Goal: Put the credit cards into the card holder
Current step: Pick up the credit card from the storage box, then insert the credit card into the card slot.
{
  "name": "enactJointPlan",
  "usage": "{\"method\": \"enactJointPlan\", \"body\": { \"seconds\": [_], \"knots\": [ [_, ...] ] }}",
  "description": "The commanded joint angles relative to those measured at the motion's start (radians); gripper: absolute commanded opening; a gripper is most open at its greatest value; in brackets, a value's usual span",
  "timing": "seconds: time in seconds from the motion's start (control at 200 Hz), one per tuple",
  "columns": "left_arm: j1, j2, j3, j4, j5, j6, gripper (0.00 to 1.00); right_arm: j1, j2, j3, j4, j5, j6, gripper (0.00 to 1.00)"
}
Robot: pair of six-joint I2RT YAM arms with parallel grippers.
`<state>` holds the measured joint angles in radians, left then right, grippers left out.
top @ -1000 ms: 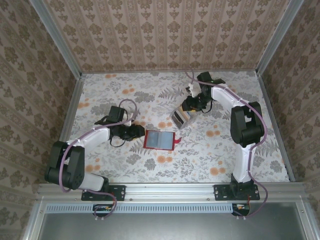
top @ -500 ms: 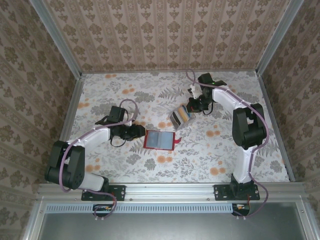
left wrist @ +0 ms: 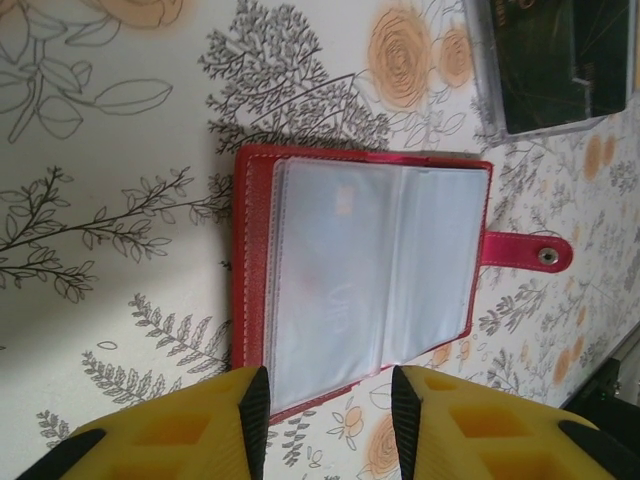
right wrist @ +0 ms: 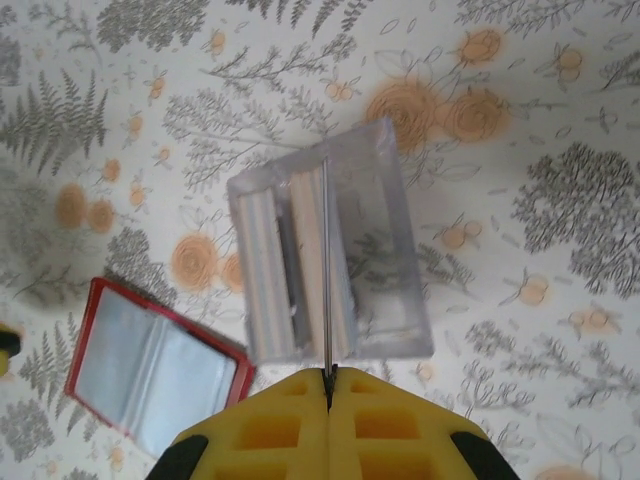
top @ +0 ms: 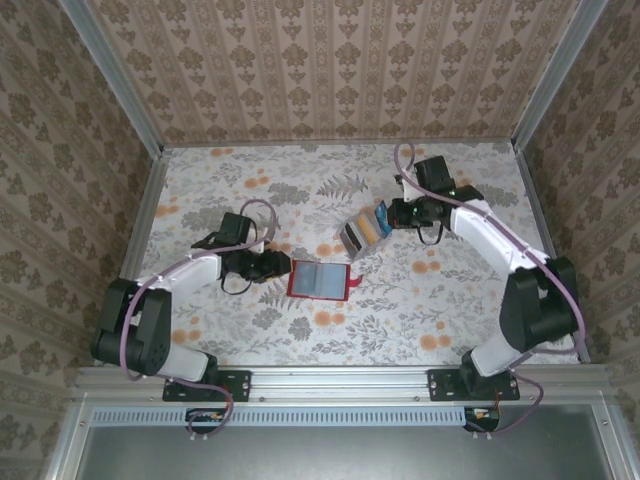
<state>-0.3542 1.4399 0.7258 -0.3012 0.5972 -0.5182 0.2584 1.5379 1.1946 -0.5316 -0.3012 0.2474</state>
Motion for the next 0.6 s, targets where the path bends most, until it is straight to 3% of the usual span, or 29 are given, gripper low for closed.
{"method": "enactJointPlan", "body": {
  "seconds": [0.0, 0.14, 0.23, 0.33, 0.595],
  "knots": [
    [-0.01, 0.032, 0.035, -0.048, 0.002, 0.046, 0.4, 0.057, -0.108, -0.119, 0.071, 0.003, 0.157, 0.0],
    [-0.013, 0.071, 0.043, -0.071, 0.002, 0.078, 0.41, 0.18, -0.223, -0.29, 0.22, -0.053, 0.339, 0.0],
    [-0.015, 0.101, 0.044, -0.069, 0.004, 0.078, 0.41, 0.241, -0.226, -0.405, 0.412, -0.129, 0.496, 0.0],
    [-0.025, 0.124, 0.056, -0.066, 0.011, 0.078, 0.41, 0.289, -0.16, -0.471, 0.599, -0.232, 0.583, 0.0],
    [-0.031, 0.14, 0.054, -0.085, -0.021, 0.096, 0.38, 0.298, 0.077, -0.438, 0.686, -0.376, 0.611, 0.0]
  ]
}}
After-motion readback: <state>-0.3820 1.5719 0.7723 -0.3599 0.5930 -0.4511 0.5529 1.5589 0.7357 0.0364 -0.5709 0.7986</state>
